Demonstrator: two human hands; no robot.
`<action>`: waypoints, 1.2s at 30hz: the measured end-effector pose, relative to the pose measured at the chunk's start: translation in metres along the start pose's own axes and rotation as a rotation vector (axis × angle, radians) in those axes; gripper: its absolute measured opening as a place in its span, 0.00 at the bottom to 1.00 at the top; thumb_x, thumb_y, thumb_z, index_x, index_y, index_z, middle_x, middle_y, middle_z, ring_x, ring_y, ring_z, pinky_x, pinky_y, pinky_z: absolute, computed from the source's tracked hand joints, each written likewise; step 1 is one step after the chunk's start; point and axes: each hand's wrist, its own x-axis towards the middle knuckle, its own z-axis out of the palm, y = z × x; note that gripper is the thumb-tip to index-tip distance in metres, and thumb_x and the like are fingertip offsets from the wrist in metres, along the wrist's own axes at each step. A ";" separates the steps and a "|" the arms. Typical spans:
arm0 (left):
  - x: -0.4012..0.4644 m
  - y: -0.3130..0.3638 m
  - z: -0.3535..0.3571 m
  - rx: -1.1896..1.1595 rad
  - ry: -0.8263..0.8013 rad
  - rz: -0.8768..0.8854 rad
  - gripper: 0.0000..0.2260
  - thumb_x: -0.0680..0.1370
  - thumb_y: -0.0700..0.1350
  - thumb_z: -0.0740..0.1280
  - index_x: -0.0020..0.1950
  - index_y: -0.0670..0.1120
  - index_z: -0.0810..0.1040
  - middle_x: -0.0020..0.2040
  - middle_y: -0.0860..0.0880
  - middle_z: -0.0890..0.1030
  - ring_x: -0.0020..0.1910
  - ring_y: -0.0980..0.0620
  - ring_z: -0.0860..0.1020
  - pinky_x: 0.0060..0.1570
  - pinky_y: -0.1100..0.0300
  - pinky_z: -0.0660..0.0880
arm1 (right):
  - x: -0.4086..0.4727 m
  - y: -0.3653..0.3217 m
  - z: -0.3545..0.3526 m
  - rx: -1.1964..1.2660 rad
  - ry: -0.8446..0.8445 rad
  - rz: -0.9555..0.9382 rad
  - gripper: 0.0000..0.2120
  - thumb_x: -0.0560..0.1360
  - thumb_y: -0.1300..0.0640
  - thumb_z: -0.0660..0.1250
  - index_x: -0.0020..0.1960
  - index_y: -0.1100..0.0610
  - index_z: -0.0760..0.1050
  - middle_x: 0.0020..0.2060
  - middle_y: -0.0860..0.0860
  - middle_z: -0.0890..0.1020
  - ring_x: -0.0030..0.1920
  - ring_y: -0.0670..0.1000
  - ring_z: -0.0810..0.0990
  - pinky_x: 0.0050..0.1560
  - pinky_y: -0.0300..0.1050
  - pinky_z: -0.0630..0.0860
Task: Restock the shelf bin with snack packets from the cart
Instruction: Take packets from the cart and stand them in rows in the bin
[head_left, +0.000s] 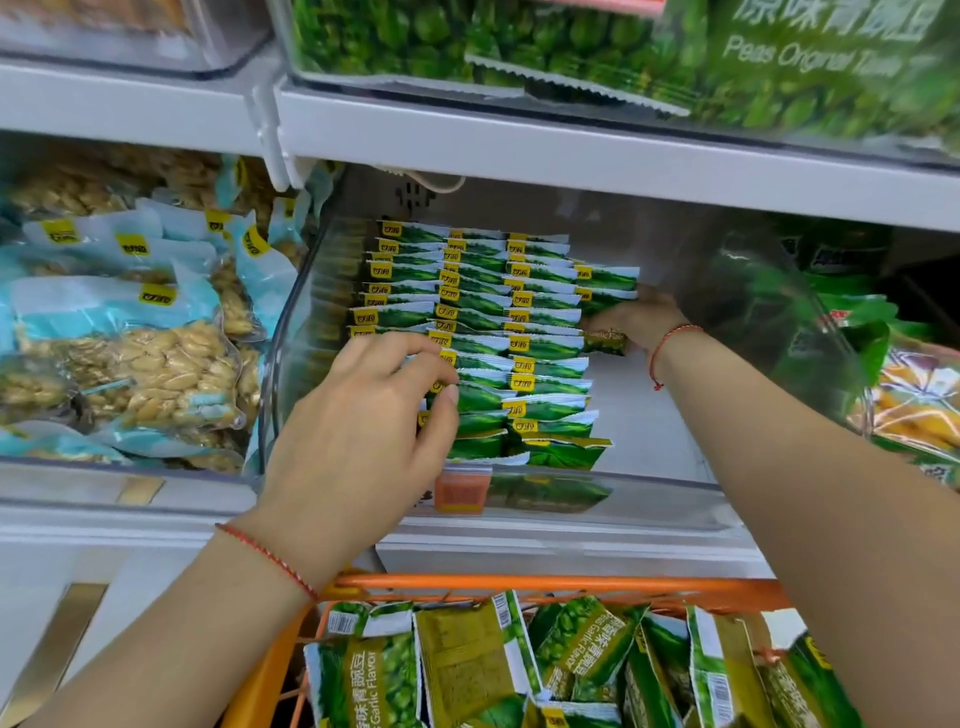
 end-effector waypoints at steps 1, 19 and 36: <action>0.000 0.000 0.000 0.001 0.001 0.001 0.14 0.77 0.50 0.58 0.49 0.48 0.81 0.54 0.52 0.79 0.56 0.54 0.70 0.38 0.60 0.72 | 0.000 0.001 -0.001 0.041 0.020 -0.009 0.23 0.66 0.67 0.76 0.60 0.62 0.76 0.57 0.55 0.79 0.60 0.50 0.75 0.61 0.36 0.71; 0.000 0.001 0.000 0.028 0.011 0.015 0.16 0.77 0.51 0.56 0.49 0.48 0.82 0.52 0.53 0.79 0.51 0.53 0.74 0.36 0.63 0.70 | 0.003 0.015 0.002 -0.220 0.319 -0.125 0.22 0.67 0.46 0.76 0.55 0.58 0.79 0.51 0.54 0.83 0.53 0.53 0.81 0.45 0.39 0.71; -0.002 0.004 -0.002 0.043 -0.014 0.039 0.15 0.77 0.54 0.56 0.47 0.50 0.81 0.51 0.54 0.79 0.49 0.52 0.76 0.32 0.60 0.73 | 0.006 0.016 0.007 -0.109 0.137 -0.093 0.06 0.69 0.65 0.72 0.44 0.59 0.79 0.45 0.54 0.80 0.47 0.51 0.77 0.42 0.39 0.70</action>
